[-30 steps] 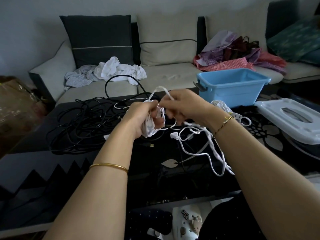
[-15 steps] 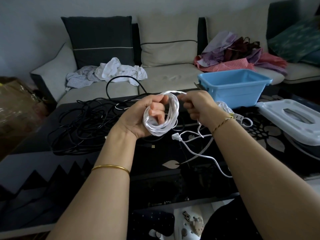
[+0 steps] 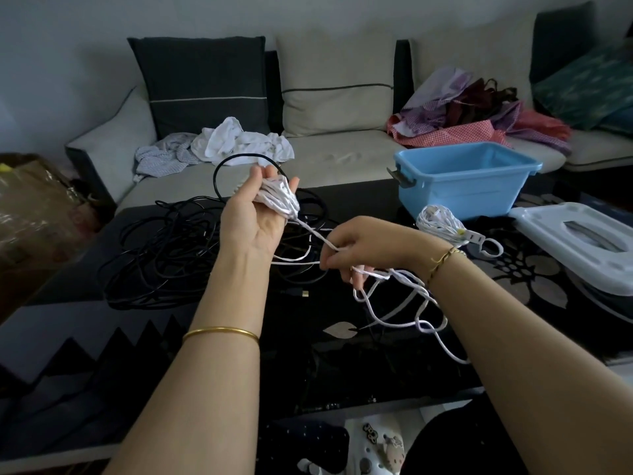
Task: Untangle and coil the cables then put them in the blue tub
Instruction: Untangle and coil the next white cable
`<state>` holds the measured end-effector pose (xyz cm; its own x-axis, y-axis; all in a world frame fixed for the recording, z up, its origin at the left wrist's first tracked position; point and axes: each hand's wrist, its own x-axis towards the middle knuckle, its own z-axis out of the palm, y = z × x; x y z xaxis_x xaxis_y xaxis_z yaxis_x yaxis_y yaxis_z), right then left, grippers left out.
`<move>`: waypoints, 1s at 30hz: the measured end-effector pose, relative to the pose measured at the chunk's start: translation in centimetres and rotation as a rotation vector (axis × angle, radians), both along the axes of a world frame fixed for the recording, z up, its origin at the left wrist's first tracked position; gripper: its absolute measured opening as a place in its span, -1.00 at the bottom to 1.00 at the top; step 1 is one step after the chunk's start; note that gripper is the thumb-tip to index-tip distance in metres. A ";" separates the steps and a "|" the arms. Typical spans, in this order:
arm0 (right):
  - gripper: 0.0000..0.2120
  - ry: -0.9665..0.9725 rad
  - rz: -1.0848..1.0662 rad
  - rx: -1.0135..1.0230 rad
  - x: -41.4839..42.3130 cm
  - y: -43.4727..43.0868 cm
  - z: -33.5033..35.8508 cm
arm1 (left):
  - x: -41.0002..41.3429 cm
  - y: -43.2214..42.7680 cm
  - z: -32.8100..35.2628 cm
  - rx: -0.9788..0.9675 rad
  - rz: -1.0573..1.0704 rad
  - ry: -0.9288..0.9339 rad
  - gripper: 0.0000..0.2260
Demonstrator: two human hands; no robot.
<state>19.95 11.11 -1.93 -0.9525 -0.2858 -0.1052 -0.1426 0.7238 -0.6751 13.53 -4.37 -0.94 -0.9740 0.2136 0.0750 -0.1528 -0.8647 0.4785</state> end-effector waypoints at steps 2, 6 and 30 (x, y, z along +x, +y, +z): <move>-0.90 0.037 -0.019 -0.017 0.4 -0.1 0.6 | -0.2 -0.1 -0.3 -0.113 0.065 -0.013 -0.90; -0.88 0.251 -0.057 0.083 0.6 -0.7 2.0 | -0.1 0.7 -1.0 -0.535 0.182 0.129 -0.88; -0.88 0.351 -0.439 -0.349 0.0 2.1 2.0 | 1.0 2.7 -1.6 -2.011 0.316 0.874 -0.70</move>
<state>19.97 13.24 0.06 -0.9492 0.1755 0.2612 -0.1387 0.5117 -0.8479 14.48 -1.64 -2.58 -0.8383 0.4335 0.3307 0.5364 0.7646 0.3573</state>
